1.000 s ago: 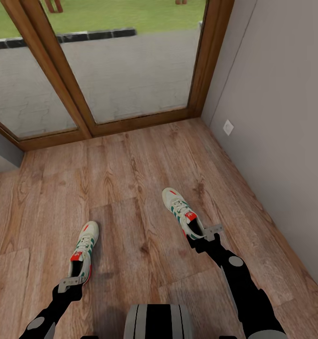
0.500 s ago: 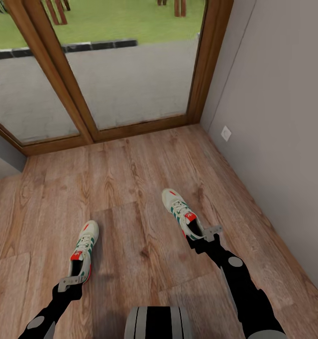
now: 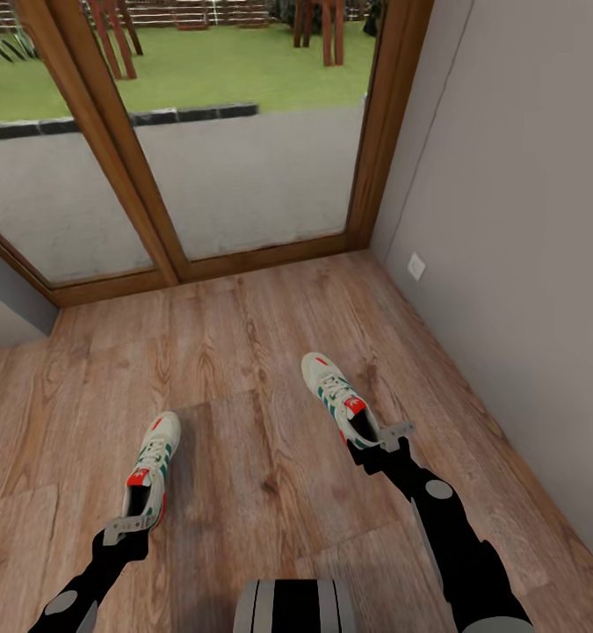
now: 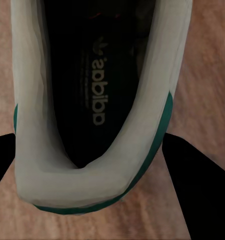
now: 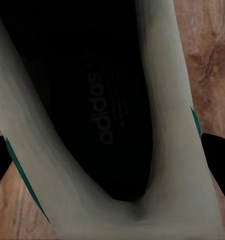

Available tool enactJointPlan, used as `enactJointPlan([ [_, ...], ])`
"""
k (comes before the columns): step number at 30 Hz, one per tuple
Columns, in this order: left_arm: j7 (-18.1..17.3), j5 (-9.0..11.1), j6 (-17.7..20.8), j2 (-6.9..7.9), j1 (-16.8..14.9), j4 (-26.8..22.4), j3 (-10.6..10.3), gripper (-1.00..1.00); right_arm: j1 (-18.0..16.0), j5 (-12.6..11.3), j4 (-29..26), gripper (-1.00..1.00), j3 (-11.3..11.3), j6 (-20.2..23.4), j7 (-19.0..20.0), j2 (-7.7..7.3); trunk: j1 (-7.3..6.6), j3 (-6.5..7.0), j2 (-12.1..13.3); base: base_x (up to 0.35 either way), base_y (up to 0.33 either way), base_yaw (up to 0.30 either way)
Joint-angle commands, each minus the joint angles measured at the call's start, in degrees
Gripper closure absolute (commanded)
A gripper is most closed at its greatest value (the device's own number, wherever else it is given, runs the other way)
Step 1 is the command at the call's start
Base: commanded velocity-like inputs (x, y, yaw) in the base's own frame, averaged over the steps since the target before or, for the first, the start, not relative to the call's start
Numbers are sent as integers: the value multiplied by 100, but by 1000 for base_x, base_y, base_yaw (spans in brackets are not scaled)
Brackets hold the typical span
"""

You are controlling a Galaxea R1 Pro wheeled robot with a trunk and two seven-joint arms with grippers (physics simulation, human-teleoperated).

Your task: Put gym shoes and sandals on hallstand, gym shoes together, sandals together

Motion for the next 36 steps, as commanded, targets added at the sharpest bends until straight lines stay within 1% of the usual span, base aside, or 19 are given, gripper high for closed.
enactJointPlan([
  [1, -40, -63, -25, 9, 1, 6, 44, 100, -2, 52, -10, 100, -21, 20, 49, 9, -3, 19, 0, 0, 0, 0],
  [2, -40, -58, -22, 26, 10, 9, 45, 100, 0, 52, -13, 100, -20, 20, 49, 9, -6, 41, 2, 0, 0, 0],
  [3, -28, -38, -12, 96, 74, 21, 46, 100, 8, 52, -6, 100, -18, 11, 49, 11, -8, 64, 3, 0, 0, 0],
  [6, -23, -23, -17, 137, 158, 22, 47, 100, 13, 52, -3, 100, -17, 2, 49, 12, -16, 130, 7, 0, 0, 0],
  [11, -15, -10, -30, 156, 236, 45, 48, 100, 20, 62, -14, 100, -20, -5, 49, 12, -29, 241, 14, 0, 0, 0],
  [15, 11, 10, -45, 155, 394, 89, 89, 100, 24, 87, -10, 100, -89, -22, 36, -42, -39, 359, 19, 0, 0, 0],
  [17, 14, 13, -52, 154, 449, 91, 201, 100, 25, 90, -12, 100, -201, -25, 34, -99, -44, 420, 22, 0, 0, 0],
  [18, 10, 12, -58, 145, 471, 91, 305, 100, 25, 92, -19, 100, -307, -28, 35, -147, -47, 451, 23, 0, 0, 0],
  [21, 1, 7, -79, 136, 494, 95, 463, 100, 25, 108, -8, 100, -483, -31, 39, -206, -55, 544, 27, 0, 0, 0],
  [22, -3, 4, -103, 132, 514, 97, 541, 100, 26, 121, 18, 100, -593, -37, 43, -245, -57, 575, 28, 0, 0, 0],
  [25, -7, 10, -159, 124, 604, 96, 627, 100, 66, 163, 142, 100, -750, -85, 48, -296, -65, 668, 32, 0, 0, 0],
  [27, -8, 15, -189, 120, 653, 95, 650, 100, 133, 180, 229, 100, -801, -163, 48, -308, -70, 730, 35, 0, 0, 0],
  [30, -10, 9, -253, 98, 714, 95, 671, 100, 304, 198, 462, 100, -859, -488, 44, -321, -78, 824, 39, 0, 0, 0],
  [31, -10, 5, -286, 89, 735, 97, 674, 100, 412, 202, 601, 100, -878, -724, 41, -325, -80, 855, 40, 0, 0, 0],
  [32, -10, 3, -302, 86, 744, 100, 675, 100, 466, 204, 674, 100, -887, -850, 39, -326, -83, 886, 42, 0, 0, 0],
  [33, -13, -1, -334, 78, 762, 108, 677, 100, 569, 206, 830, 100, -900, -1107, 32, -328, -86, 917, 43, 0, 0, 0],
  [34, -14, -3, -350, 75, 768, 119, 678, 100, 616, 207, 914, 100, -904, -1233, 23, -328, -88, 948, 44, 0, 0, 0],
  [35, -16, -9, -380, 68, 777, 161, 678, 100, 709, 205, 1098, 100, -911, -1472, -19, -329, -91, 980, 46, 0, 0, 0],
  [36, -15, -11, -396, 66, 780, 191, 679, 100, 753, 204, 1193, 100, -913, -1585, -53, -329, -93, 1011, 47, 0, 0, 0],
])
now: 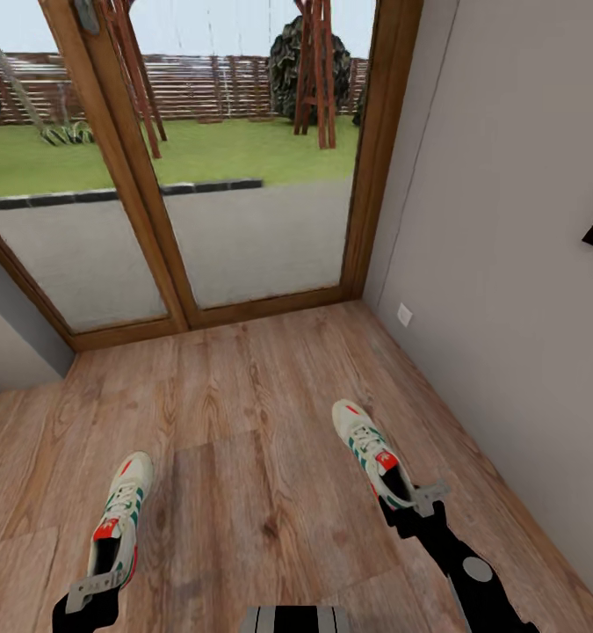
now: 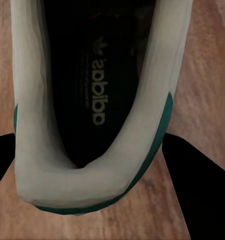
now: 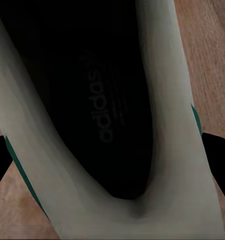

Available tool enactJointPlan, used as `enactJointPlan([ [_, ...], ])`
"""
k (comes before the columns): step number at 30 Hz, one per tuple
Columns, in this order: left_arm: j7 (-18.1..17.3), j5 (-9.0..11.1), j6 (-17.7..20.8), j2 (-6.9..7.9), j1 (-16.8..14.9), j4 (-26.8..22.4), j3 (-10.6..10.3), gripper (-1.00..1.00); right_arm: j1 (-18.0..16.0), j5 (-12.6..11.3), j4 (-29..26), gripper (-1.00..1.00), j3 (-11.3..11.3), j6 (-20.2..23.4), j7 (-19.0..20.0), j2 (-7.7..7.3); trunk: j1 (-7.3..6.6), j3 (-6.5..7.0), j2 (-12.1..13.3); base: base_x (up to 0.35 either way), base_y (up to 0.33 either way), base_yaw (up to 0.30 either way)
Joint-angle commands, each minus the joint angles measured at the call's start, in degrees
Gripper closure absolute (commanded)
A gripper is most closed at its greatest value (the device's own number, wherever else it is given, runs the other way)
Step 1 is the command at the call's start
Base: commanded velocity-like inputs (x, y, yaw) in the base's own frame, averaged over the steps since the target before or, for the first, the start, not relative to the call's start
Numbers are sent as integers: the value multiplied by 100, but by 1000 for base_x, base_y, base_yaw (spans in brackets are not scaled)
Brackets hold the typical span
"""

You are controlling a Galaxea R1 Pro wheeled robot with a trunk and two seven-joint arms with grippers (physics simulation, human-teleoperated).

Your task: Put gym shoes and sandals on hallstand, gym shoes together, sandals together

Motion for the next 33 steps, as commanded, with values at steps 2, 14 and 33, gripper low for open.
enactJointPlan([
  [2, -37, -60, -83, -9, 1, 121, 47, 100, 106, 52, 294, 100, -40, -356, -120, 9, -6, 60, 1, 0, 0, 0],
  [14, -33, -55, -643, -36, 46, 644, 49, 100, 321, 42, 2424, 100, -44, -2552, -1600, -8, -37, 434, 18, 0, 0, 0],
  [33, -42, -95, -1001, -78, 95, 786, 28, 100, 326, 16, 3254, 100, -36, -2826, -1835, -98, -202, 1001, 276, 0, 0, 0],
])
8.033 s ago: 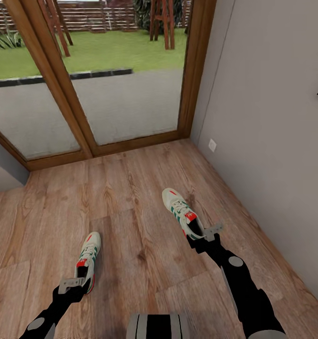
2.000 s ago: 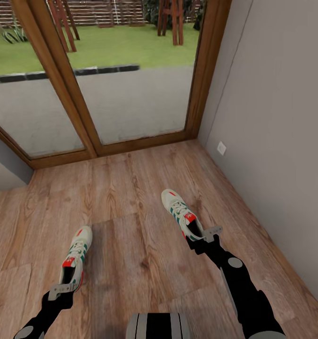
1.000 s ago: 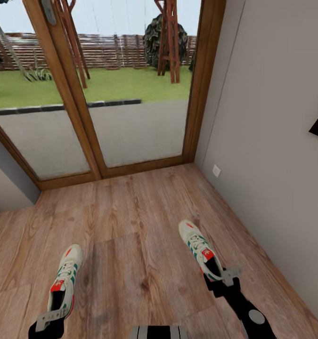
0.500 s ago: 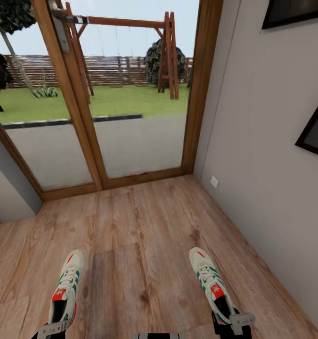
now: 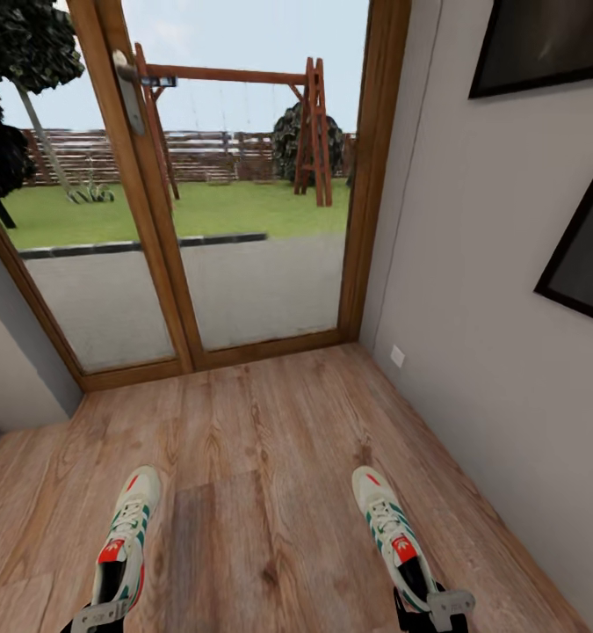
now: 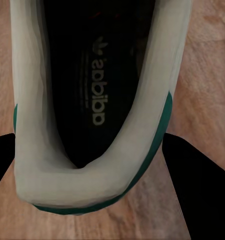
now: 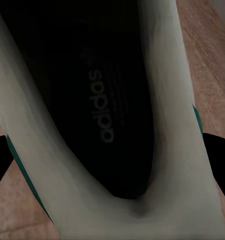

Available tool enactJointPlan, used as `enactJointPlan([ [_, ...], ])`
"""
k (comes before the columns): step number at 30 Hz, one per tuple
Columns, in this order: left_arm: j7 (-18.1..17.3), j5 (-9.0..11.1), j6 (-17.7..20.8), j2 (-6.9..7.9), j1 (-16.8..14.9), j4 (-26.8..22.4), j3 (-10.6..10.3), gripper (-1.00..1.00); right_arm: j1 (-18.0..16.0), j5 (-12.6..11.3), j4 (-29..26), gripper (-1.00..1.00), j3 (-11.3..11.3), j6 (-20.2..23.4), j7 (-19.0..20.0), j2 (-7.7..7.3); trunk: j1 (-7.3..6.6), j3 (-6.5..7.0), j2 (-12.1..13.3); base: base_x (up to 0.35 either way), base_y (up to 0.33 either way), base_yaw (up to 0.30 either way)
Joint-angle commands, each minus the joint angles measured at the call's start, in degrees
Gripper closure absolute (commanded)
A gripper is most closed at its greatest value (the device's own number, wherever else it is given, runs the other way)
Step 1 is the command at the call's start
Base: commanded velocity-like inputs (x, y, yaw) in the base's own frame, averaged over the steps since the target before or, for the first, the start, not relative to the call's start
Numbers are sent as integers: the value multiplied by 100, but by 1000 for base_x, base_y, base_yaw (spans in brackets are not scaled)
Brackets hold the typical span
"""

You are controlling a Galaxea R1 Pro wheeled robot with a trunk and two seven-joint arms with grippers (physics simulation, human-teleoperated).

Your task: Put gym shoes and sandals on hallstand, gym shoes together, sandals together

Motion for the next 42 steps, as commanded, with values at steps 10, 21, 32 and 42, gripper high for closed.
enactJointPlan([
  [10, -25, -70, -22, -26, -4, 5, 48, 100, -4, 44, 21, 100, -37, -21, 16, 3, -221, 266, 401, 0, 0, 0],
  [21, -26, -82, -30, -26, 34, 1, 48, 100, -4, 44, 26, 100, -37, -15, 12, 12, -243, 351, 441, 0, 3, 0],
  [32, -25, -78, -39, -26, 57, -4, 48, 100, -1, 36, 19, 100, -44, -13, 10, 12, -243, 353, 441, -121, 227, 0],
  [42, -25, -78, -40, -26, 65, -4, 48, 100, -1, 36, 19, 100, -37, -12, 10, 12, -243, 353, 441, -227, 246, 0],
])
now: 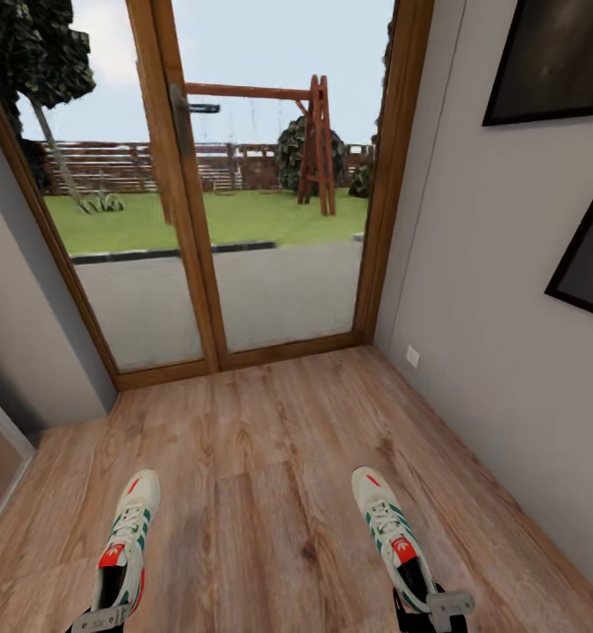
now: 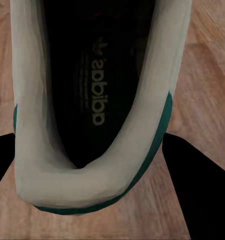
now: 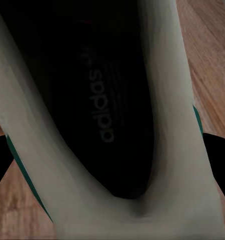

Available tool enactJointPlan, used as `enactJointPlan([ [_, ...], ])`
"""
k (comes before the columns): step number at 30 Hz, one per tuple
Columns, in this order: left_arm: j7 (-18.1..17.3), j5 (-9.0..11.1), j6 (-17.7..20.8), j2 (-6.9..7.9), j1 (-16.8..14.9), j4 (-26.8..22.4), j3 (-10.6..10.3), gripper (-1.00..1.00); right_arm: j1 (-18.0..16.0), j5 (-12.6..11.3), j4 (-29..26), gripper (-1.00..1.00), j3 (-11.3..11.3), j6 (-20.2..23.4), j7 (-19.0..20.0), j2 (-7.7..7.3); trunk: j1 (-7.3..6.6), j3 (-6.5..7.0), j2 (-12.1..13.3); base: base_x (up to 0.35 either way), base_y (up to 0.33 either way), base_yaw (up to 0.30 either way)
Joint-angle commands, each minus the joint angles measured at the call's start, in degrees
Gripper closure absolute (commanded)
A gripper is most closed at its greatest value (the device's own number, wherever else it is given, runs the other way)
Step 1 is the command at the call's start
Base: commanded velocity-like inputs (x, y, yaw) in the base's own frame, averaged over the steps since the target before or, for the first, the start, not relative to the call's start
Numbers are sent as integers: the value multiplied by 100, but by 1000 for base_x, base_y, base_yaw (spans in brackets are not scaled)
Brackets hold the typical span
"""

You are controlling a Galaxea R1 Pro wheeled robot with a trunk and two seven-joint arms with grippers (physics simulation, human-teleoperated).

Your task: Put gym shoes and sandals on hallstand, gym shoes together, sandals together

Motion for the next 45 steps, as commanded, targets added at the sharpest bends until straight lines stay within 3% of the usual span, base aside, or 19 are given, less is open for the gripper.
enactJointPlan([
  [1, -26, -56, -22, -2, -6, 6, 52, 100, -4, 51, 0, 100, -44, -21, 10, 4, -4, -4, -2, -232, 244, 0],
  [9, -26, -56, -22, -1, -5, 6, 52, 100, -5, 51, 0, 100, -44, -21, 10, 6, -4, -4, -2, -232, 244, -37],
  [19, -26, -64, -22, -2, -5, 6, 48, 100, -6, 48, 0, 100, -44, -21, 10, 11, -4, -4, -2, -207, 220, -249],
  [42, -28, -73, -36, 3, 21, 85, 38, 100, -7, 42, 0, 100, -52, -21, 10, 5, -4, -4, -2, -8, 9, -282],
  [44, -31, -74, -142, 5, 30, 110, 34, 100, -8, 42, 0, 100, -53, -21, 10, 4, -4, -4, -2, 0, 0, -282],
  [45, -42, -75, -403, 2, 40, 150, 14, 100, -9, 42, 0, 100, -53, -21, 10, 4, -4, -4, -2, 0, 0, -282],
])
